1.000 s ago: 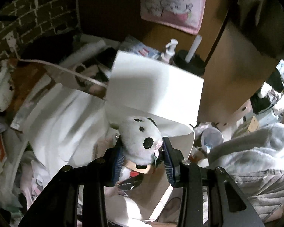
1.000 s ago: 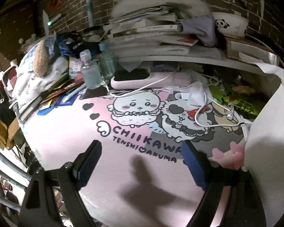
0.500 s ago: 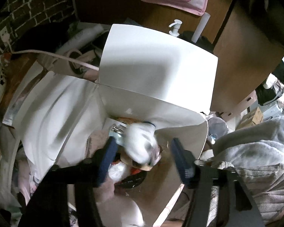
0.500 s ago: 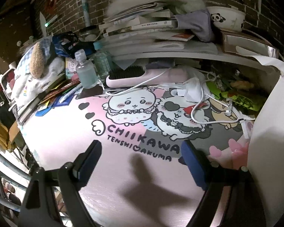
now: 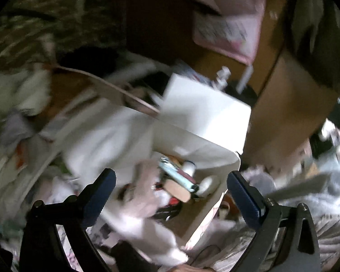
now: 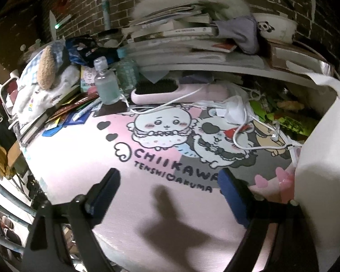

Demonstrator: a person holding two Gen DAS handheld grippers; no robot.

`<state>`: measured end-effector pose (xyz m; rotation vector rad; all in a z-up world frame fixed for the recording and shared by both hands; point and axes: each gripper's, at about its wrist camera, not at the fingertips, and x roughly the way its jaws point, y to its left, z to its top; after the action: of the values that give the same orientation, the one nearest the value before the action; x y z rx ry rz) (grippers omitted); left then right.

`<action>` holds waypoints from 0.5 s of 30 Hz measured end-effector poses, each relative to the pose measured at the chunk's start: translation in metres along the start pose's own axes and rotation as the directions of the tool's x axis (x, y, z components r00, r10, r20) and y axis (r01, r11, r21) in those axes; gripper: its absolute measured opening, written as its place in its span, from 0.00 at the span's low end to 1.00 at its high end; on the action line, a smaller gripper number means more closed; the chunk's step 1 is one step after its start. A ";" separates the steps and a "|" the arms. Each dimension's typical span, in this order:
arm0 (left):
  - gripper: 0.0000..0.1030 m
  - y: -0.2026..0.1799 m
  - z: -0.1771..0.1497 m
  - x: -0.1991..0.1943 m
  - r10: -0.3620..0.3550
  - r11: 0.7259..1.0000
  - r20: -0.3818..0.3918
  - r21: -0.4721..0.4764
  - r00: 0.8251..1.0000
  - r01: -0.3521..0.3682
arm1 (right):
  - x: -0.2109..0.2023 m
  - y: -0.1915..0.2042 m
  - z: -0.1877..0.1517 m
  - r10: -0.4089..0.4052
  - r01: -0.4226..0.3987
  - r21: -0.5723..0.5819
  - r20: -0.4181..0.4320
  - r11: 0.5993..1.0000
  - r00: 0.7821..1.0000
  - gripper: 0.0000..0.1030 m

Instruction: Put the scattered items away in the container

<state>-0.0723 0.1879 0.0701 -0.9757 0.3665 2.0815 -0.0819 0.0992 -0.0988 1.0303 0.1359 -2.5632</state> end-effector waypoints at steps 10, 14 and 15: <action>0.96 0.028 -0.064 -0.111 0.617 0.786 0.179 -0.198 0.767 -0.586 | 0.002 0.005 -0.001 -0.012 0.012 0.007 -0.034 1.000 0.999 1.00; 0.96 0.049 -0.100 -0.133 0.702 0.695 0.127 -0.339 0.701 -0.634 | 0.000 0.004 0.000 -0.043 0.043 0.015 -0.021 0.999 0.999 1.00; 0.96 0.055 -0.110 -0.137 0.698 0.691 0.117 -0.373 0.707 -0.620 | -0.002 0.006 0.001 -0.053 0.053 0.002 -0.013 0.999 0.999 1.00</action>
<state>-0.0037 0.0194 0.0961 -0.7935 0.2916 2.9799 -0.0792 0.0937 -0.0968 1.0580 0.1660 -2.6048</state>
